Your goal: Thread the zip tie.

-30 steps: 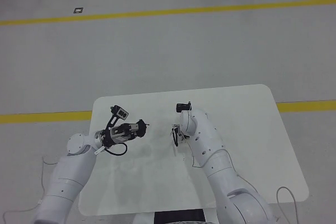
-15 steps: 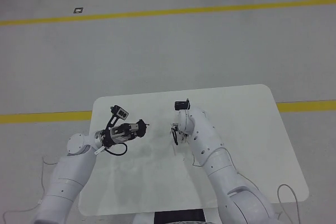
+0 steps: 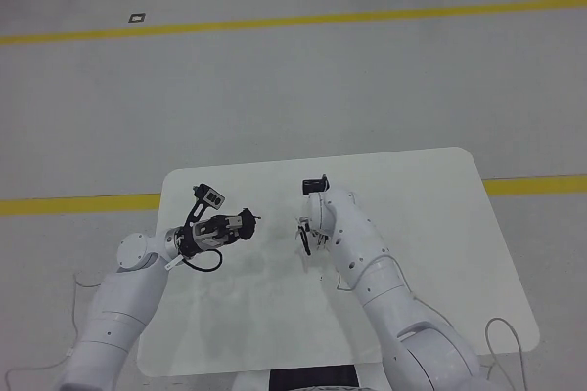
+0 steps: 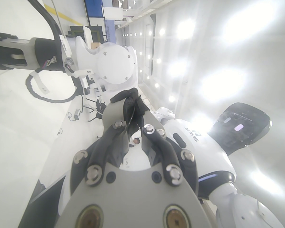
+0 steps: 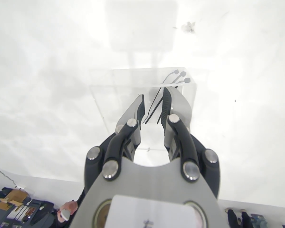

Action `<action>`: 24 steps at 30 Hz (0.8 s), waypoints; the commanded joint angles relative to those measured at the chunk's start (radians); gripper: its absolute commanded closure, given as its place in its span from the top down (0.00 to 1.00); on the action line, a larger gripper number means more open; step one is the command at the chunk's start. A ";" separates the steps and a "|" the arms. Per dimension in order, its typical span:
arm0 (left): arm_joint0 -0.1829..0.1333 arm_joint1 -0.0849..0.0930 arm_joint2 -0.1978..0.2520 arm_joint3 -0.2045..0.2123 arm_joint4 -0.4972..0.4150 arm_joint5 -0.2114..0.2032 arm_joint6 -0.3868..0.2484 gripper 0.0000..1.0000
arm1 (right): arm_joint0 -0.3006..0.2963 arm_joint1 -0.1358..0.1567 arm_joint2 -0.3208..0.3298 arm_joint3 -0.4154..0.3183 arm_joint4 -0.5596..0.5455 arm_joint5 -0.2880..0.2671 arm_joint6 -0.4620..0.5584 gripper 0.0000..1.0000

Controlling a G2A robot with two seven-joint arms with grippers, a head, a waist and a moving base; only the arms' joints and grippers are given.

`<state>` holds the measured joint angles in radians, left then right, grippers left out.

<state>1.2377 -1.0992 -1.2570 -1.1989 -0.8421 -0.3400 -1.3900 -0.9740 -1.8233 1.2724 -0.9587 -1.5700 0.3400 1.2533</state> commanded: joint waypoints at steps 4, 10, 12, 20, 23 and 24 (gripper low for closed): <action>0.000 0.000 0.000 0.000 0.000 0.000 0.000 0.00 | 0.006 -0.002 -0.003 0.014 0.000 0.000 -0.001 0.17; 0.000 0.000 0.000 0.000 0.000 0.000 0.000 0.00 | 0.013 -0.004 -0.009 0.032 0.000 0.000 -0.006 0.17; 0.000 0.000 0.000 0.000 0.000 0.000 0.000 0.00 | 0.017 -0.005 -0.009 0.038 0.000 0.000 -0.006 0.17; 0.000 0.000 0.000 0.000 0.000 0.000 0.000 0.00 | 0.022 -0.006 -0.007 0.048 0.000 0.000 -0.009 0.13; 0.000 0.000 0.000 0.000 0.000 0.000 0.000 0.00 | 0.022 -0.006 -0.007 0.050 0.000 0.000 -0.012 0.11; 0.000 0.000 0.000 0.000 0.000 0.000 0.000 0.00 | 0.023 -0.006 -0.007 0.051 0.000 0.000 -0.013 0.11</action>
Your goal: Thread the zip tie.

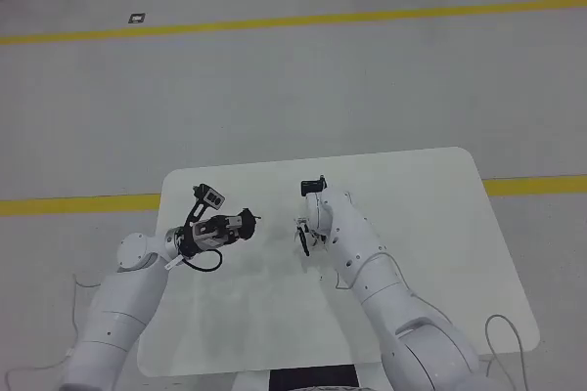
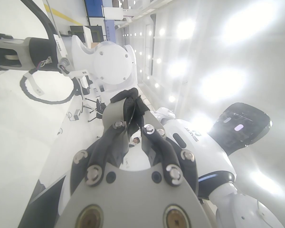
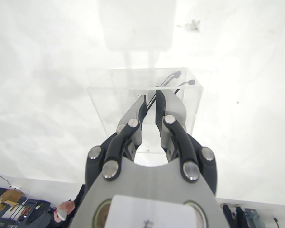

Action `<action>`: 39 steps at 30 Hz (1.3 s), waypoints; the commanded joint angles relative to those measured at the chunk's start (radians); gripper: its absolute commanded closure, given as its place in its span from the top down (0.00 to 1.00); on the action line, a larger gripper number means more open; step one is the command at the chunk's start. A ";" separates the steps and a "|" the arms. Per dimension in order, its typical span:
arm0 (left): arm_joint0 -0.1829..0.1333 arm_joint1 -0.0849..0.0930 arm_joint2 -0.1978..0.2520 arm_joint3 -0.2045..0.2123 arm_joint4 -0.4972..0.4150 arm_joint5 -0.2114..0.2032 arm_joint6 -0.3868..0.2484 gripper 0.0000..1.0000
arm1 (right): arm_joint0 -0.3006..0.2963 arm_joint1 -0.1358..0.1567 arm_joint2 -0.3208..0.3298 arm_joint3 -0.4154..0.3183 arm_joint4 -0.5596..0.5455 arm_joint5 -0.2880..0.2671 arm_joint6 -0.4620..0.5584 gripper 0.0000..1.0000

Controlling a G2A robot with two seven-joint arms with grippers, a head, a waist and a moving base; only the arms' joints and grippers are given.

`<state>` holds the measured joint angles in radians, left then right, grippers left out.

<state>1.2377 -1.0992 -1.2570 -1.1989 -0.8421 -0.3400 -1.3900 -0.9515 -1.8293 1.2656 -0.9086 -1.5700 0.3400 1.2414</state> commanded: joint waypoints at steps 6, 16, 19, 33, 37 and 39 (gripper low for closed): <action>0.000 0.000 0.000 0.000 0.000 0.000 0.000 0.00 | 0.000 0.002 0.000 -0.003 0.000 0.000 -0.002 0.00; 0.000 0.000 0.000 0.000 0.000 0.000 0.000 0.00 | -0.020 0.009 -0.003 -0.050 0.000 0.000 0.009 0.00; 0.000 0.000 0.000 0.000 0.000 0.000 0.000 0.00 | -0.032 0.013 -0.006 -0.077 0.000 0.000 0.017 0.00; 0.000 0.000 0.000 0.000 0.000 0.000 0.000 0.00 | -0.156 0.013 0.015 -0.356 0.001 0.000 0.122 0.00; 0.000 0.000 0.000 0.000 0.000 0.000 0.000 0.00 | -0.198 0.012 0.024 -0.448 0.035 -0.002 0.140 0.00; 0.000 0.000 0.000 0.000 0.000 0.000 0.000 0.00 | -0.215 0.015 0.037 -0.484 0.073 -0.026 0.140 0.00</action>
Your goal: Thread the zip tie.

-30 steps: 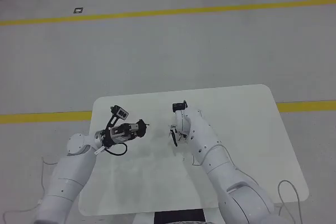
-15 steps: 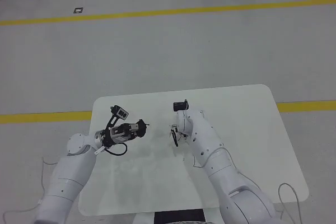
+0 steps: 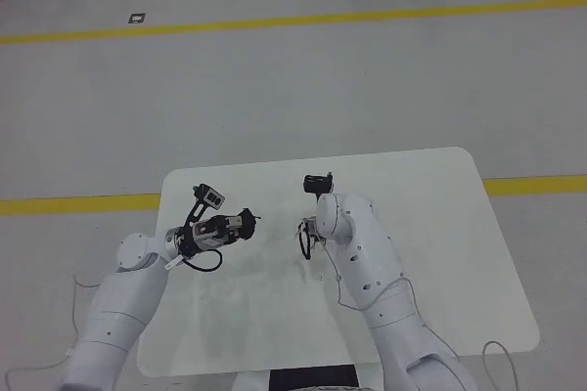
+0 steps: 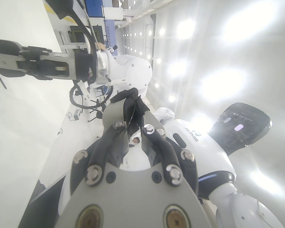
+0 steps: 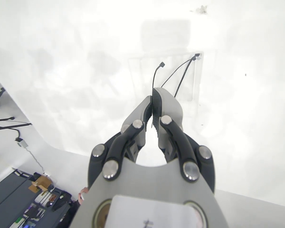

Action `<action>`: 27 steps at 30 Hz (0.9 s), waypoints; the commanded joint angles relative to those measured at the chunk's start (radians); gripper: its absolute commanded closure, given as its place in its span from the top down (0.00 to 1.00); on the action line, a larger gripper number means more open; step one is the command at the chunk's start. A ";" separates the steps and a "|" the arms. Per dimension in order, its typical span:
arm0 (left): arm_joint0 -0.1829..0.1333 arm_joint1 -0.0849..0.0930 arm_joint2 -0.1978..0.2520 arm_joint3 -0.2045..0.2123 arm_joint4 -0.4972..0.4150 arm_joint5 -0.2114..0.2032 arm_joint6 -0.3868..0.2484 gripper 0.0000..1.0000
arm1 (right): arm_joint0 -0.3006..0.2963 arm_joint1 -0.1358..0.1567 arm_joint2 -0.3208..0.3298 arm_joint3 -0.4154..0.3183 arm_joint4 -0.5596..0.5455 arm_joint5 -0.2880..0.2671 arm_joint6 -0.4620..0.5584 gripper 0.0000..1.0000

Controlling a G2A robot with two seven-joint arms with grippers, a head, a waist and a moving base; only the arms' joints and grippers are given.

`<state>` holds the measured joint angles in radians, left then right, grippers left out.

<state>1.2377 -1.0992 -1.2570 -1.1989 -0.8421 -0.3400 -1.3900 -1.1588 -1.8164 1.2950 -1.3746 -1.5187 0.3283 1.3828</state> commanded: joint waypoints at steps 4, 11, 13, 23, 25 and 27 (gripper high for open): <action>0.000 0.000 0.000 0.000 0.000 0.000 0.000 0.00 | -0.038 0.009 0.035 -0.067 0.095 -0.060 -0.022 0.00; 0.000 0.000 0.000 0.000 0.000 0.000 0.000 0.00 | -0.095 0.024 0.096 -0.141 0.284 -0.167 -0.075 0.00; 0.000 0.000 0.000 0.000 0.000 0.000 0.000 0.00 | -0.111 0.029 0.115 -0.157 0.337 -0.198 -0.089 0.00; 0.000 0.000 0.000 0.000 0.000 0.000 0.000 0.00 | -0.180 0.048 0.180 -0.221 0.549 -0.308 -0.157 0.00; 0.000 0.000 0.000 0.000 0.000 0.000 0.000 0.00 | -0.180 0.048 0.180 -0.221 0.549 -0.308 -0.157 0.00; 0.000 0.000 0.000 0.000 0.000 0.000 0.000 0.00 | -0.180 0.048 0.180 -0.221 0.549 -0.308 -0.157 0.00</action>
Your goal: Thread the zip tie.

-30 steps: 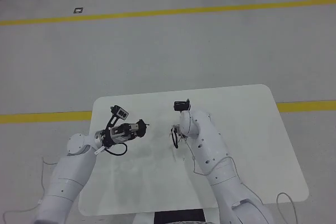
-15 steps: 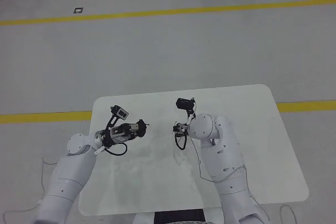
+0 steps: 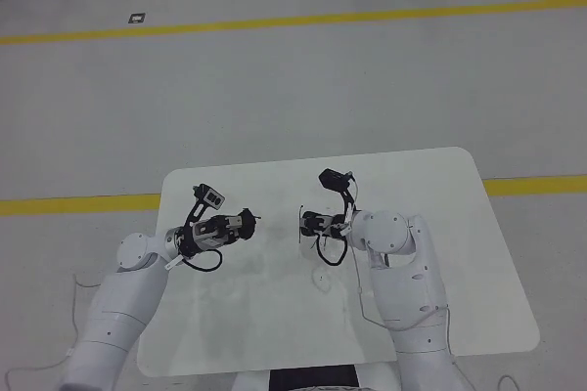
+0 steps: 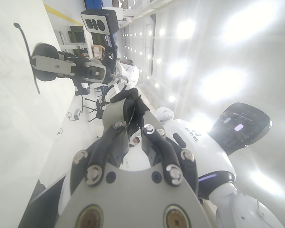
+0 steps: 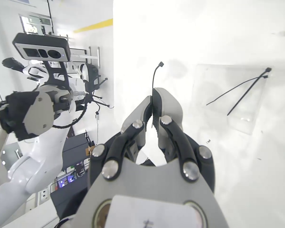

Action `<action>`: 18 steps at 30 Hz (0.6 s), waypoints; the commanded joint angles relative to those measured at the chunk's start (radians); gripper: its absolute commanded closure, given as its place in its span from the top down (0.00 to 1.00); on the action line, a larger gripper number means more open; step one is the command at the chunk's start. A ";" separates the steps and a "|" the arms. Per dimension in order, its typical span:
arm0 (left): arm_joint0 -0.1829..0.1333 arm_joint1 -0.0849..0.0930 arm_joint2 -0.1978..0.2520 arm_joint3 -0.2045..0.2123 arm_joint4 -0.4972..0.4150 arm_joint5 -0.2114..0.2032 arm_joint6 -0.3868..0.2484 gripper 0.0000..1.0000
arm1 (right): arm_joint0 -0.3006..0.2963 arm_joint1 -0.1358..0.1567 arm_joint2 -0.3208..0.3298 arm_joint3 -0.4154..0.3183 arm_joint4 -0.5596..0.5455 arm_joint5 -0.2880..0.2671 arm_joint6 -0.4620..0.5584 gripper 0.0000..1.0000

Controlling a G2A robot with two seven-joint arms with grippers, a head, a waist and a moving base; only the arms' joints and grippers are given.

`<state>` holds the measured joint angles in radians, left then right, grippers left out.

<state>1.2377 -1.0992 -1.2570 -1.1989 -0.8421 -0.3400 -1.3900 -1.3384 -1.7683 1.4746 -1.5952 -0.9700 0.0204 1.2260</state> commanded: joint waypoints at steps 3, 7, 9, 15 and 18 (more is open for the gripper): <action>0.000 0.000 0.000 0.000 0.000 0.000 0.000 0.00 | 0.000 0.000 0.000 0.000 0.000 0.000 0.000 0.00; 0.000 0.000 0.000 0.000 0.000 0.000 0.000 0.00 | 0.000 0.000 0.000 0.000 0.000 0.000 0.000 0.00; 0.000 0.000 0.000 0.000 0.000 0.000 0.000 0.00 | 0.000 0.000 0.000 0.000 0.000 0.000 0.000 0.00; 0.000 0.000 0.000 0.000 0.000 0.000 0.000 0.00 | -0.023 0.005 -0.001 -0.029 0.042 -0.009 -0.086 0.00; 0.000 0.000 0.000 0.000 0.000 0.000 0.000 0.00 | -0.063 0.010 -0.004 -0.080 0.099 -0.017 -0.179 0.00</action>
<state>1.2377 -1.0992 -1.2570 -1.1989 -0.8421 -0.3400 -1.3900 -1.3862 -1.7605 1.4712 -1.6538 -0.8950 0.0067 1.0909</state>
